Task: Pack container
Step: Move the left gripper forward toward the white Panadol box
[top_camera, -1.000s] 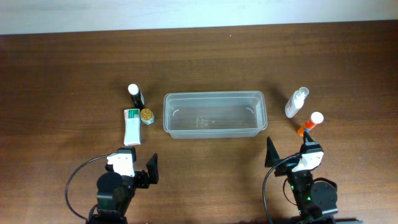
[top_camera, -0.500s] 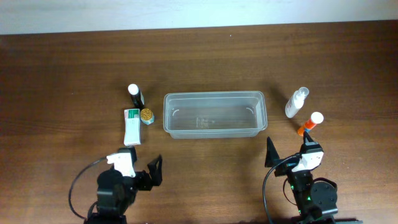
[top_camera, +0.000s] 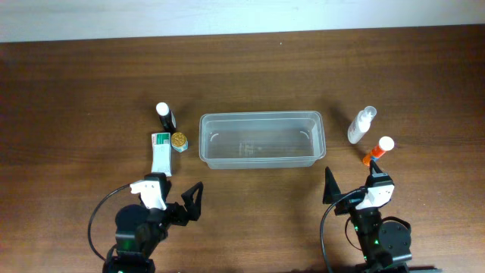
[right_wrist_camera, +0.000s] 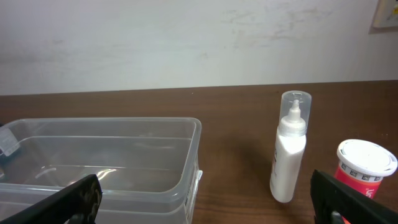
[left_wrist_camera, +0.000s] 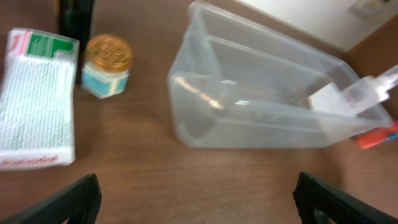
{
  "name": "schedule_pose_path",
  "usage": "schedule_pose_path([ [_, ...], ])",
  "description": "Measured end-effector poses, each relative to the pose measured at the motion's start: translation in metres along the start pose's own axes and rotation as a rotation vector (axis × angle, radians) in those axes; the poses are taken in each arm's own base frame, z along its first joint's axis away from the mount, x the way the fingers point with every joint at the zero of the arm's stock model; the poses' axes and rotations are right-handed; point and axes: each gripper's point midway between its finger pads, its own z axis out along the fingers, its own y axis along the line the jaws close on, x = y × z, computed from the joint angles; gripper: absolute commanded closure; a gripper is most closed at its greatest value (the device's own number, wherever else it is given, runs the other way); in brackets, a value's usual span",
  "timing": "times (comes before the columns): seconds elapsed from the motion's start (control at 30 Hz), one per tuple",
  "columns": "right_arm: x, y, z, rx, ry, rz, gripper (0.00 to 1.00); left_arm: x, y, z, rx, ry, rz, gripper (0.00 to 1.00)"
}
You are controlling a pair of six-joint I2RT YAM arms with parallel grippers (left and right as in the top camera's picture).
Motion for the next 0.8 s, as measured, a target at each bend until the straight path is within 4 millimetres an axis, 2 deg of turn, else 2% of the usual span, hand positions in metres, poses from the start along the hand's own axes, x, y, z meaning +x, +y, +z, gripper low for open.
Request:
schedule_pose_path([
  [0.23, 0.000, 0.000, 0.000, 0.000, 0.000, 0.000, 0.02, 0.007, -0.009, -0.002, 0.045, 0.056, -0.019, 0.00],
  [0.37, 0.000, 0.000, 0.000, 0.000, 0.000, 0.000, 0.02, 0.009, -0.005, -0.008, -0.022, 0.133, -0.057, 0.01],
  [0.57, 0.000, 0.000, 0.000, 0.000, 0.000, 0.000, 0.02, -0.002, 0.008, -0.014, -0.171, 0.225, -0.084, 0.01],
  [0.7, 0.000, 0.000, 0.000, 0.000, 0.000, 0.000, 0.02, -0.001, 0.020, -0.006, -0.262, 0.334, -0.107, 0.01],
  [0.8, 0.000, 0.000, 0.000, 0.000, 0.000, 0.000, 0.02, 0.009, 0.028, 0.007, -0.312, 0.449, -0.122, 0.01],
])
